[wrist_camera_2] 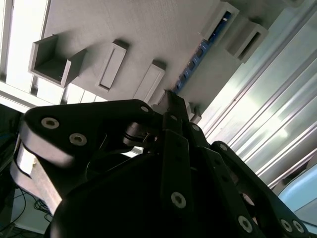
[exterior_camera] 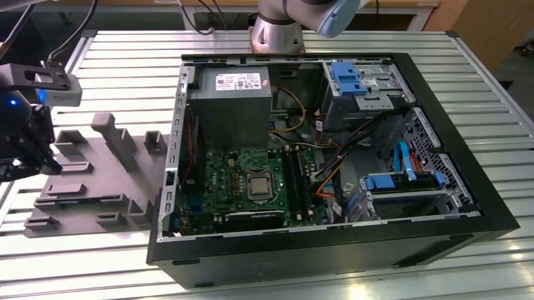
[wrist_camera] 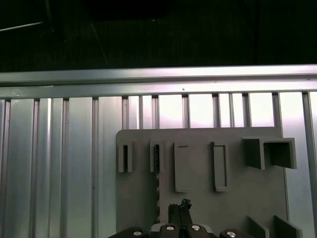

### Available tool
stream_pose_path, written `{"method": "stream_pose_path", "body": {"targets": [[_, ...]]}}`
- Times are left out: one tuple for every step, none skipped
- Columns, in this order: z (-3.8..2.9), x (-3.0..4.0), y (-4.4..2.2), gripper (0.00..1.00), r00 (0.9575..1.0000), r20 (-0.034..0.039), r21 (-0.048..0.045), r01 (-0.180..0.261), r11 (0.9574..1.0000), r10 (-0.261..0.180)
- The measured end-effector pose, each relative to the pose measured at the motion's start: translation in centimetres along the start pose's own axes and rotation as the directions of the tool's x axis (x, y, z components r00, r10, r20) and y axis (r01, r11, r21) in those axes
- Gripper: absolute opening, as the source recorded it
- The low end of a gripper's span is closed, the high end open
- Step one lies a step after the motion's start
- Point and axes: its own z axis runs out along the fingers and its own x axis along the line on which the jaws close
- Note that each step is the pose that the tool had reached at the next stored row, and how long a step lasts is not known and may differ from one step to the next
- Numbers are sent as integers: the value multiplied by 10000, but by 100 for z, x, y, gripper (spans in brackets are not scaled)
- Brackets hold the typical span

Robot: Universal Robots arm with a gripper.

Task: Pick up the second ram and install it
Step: 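Pick up the second ram and move it above second insertion slot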

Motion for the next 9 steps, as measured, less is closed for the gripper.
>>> {"method": "stream_pose_path", "body": {"targets": [[6,0,0,11,10000,0,0,0,10000,0],[13,0,-1,11,10000,0,1,0,10000,0],[19,1,-1,11,10000,0,0,1,10000,-1],[27,1,-1,11,10000,0,0,0,10000,0],[36,1,-2,11,10000,0,0,1,10000,-1],[44,2,-2,11,10000,0,0,1,10000,-1],[53,3,-2,11,10000,0,0,0,10000,0],[60,6,-2,11,10000,-2,-1,2,10000,-2],[68,10,-3,11,10000,-2,-1,4,10000,-4]]}}
